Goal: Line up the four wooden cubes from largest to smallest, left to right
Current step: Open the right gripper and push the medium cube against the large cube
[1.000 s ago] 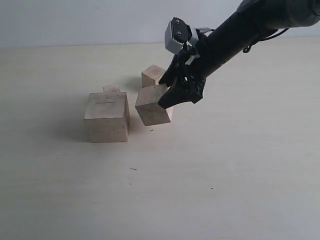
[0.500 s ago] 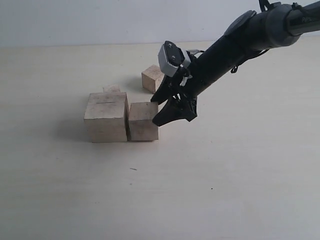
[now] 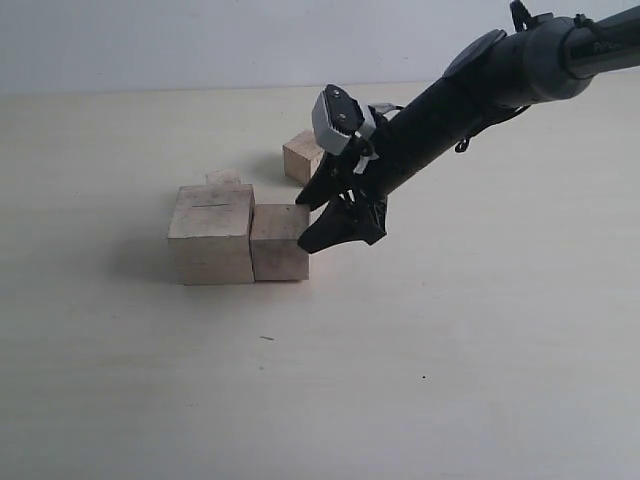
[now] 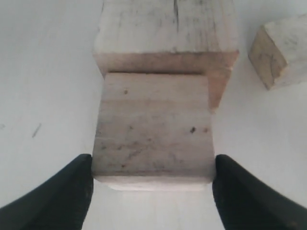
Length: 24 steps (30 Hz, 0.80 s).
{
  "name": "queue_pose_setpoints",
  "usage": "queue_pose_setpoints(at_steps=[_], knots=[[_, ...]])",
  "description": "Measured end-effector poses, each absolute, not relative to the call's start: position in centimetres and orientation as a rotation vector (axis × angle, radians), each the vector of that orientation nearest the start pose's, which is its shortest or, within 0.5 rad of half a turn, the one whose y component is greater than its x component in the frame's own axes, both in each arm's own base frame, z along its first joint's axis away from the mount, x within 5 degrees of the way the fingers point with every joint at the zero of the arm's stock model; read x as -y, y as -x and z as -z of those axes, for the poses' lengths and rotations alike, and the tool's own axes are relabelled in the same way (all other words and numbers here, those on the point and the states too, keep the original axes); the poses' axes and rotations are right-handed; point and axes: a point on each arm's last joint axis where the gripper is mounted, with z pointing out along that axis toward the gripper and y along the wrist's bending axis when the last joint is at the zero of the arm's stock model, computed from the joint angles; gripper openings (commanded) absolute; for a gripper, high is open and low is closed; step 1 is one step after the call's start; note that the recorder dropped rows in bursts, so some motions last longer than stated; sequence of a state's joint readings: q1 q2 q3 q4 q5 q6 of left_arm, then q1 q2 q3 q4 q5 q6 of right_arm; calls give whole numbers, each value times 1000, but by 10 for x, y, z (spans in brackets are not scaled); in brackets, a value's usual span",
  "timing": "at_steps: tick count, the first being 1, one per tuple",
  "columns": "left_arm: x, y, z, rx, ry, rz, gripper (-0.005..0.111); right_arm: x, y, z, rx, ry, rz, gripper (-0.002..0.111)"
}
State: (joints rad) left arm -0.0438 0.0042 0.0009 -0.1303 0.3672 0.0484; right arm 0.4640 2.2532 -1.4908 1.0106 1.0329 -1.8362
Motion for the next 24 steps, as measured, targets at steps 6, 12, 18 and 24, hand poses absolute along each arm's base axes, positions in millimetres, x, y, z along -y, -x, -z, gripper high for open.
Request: queue_pose_setpoints(at_steps=[6,12,18,24], knots=[[7,-53,-180,-1854,-5,125,0,-249,-356,-108,-1718,1919,-904,79],[7,-53,-180,-1854,-5,125,0,-249,-357,-109,-1737,1909,-900,79],[7,-53,-180,-1854,-5,125,0,-246,-356,-140,-1749,1897,-847,78],[7,-53,-180,-1854,-5,125,0,-239,-355,-166,-1845,1862,-751,78]])
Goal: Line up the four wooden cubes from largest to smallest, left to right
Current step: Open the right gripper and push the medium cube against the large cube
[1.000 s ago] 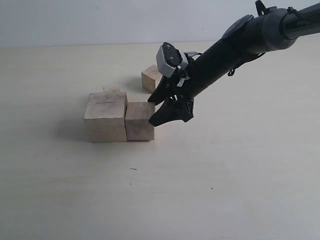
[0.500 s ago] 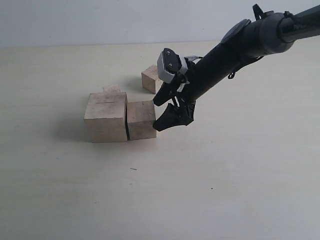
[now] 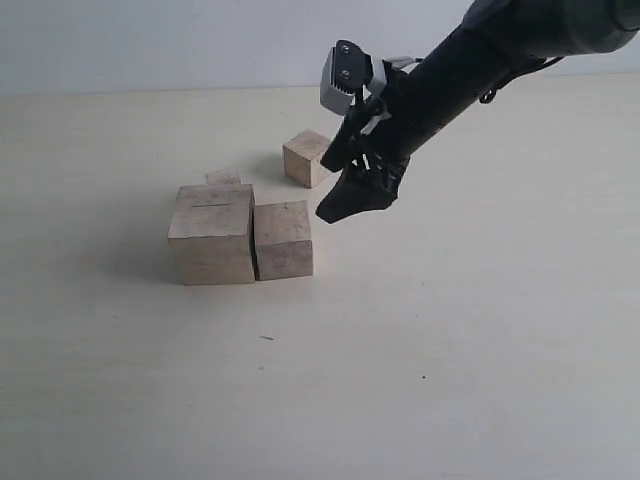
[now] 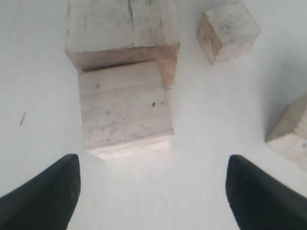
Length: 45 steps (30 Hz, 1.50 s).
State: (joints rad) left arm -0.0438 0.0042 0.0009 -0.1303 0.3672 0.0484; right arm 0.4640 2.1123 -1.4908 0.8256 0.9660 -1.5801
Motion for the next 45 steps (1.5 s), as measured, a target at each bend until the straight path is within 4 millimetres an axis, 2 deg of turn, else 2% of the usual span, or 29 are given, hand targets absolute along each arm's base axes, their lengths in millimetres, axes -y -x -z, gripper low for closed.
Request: queue_pose_setpoints(at_steps=[7,14,18,27,45], knots=[[7,-53,-180,-1854,-5,125,0,-234,-366,-153,-1984,1779,-605,78],[7,-53,-180,-1854,-5,125,0,-235,-370,-118,-2069,1757,-624,78],[7,-53,-180,-1854,-5,125,0,-238,-370,-109,-2103,1702,-675,78],[7,-53,-180,-1854,-5,125,0,-243,-371,-105,-2136,1601,-765,78],[7,-53,-180,-1854,-5,125,0,-244,-366,-106,-2139,1617,-832,78]])
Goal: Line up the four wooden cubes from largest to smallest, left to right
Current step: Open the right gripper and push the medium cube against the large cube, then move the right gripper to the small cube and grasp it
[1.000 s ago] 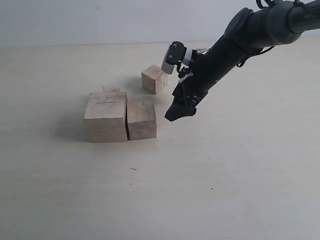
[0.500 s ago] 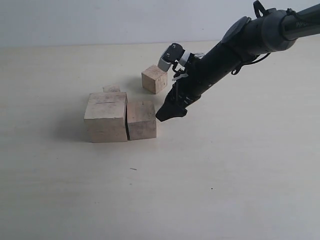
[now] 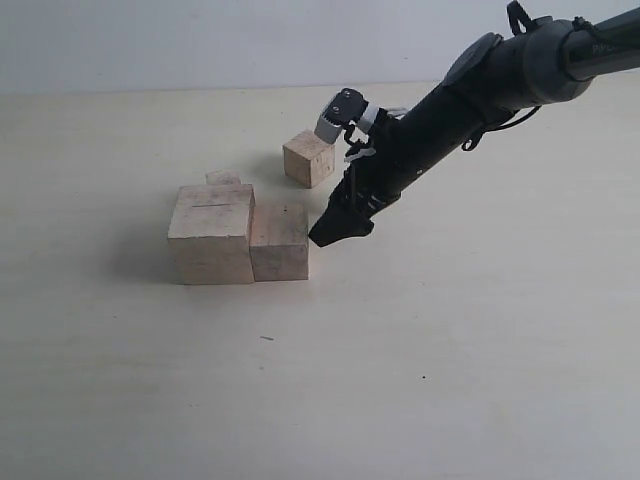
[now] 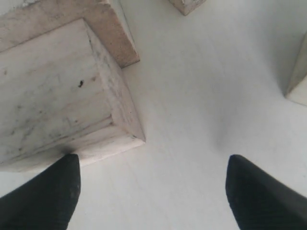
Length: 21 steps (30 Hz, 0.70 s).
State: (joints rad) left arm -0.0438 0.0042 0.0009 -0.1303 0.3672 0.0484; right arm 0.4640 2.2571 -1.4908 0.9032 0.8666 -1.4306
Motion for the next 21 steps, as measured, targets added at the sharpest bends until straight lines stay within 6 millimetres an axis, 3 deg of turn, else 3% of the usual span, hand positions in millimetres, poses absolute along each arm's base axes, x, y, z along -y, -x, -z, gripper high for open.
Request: queue_pose_setpoints(at_steps=[4,8,14,21], knots=[[7,-53,-180,-1854,-5,125,0,-242,-366,-112,-2117,1663,-784,78],[7,-53,-180,-1854,-5,125,0,-238,-370,-134,-2050,1696,-654,78],[7,-53,-180,-1854,-5,125,0,-237,-386,-172,-1966,1483,-471,78],[7,-53,-180,-1854,-5,125,0,-246,-401,-174,-1947,1247,-447,78]])
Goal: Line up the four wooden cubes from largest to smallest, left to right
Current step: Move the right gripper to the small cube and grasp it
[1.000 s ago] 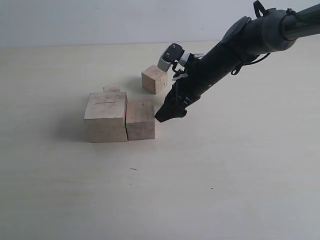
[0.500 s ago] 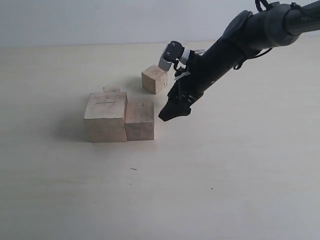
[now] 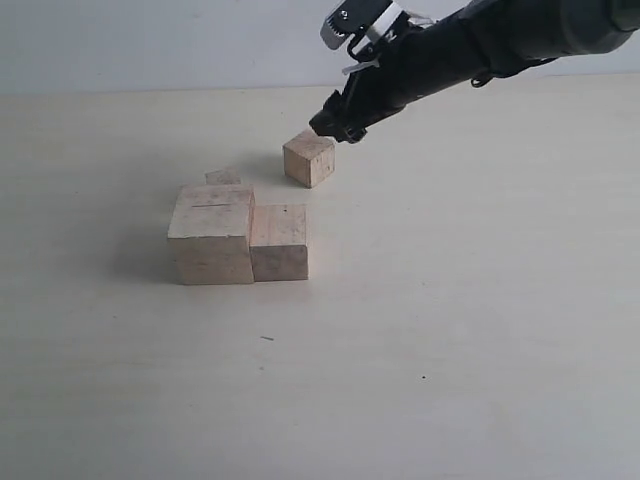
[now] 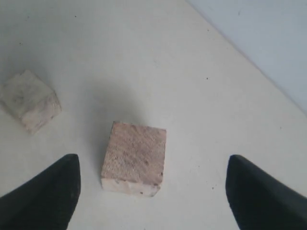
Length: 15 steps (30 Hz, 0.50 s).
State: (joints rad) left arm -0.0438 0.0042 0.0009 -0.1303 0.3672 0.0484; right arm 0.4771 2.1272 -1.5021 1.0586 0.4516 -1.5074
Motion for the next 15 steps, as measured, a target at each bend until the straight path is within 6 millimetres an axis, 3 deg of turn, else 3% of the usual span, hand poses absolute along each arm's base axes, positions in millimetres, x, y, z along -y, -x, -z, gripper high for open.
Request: queue_pose_setpoints(at_steps=[6,15], knots=[[7,-53,-180,-1854,-5,125,0,-278,-411,-158,-1910,1245,-471,78],[7,-53,-180,-1854,-5,125,0,-277,-418,-136,-2010,1163,-441,78]])
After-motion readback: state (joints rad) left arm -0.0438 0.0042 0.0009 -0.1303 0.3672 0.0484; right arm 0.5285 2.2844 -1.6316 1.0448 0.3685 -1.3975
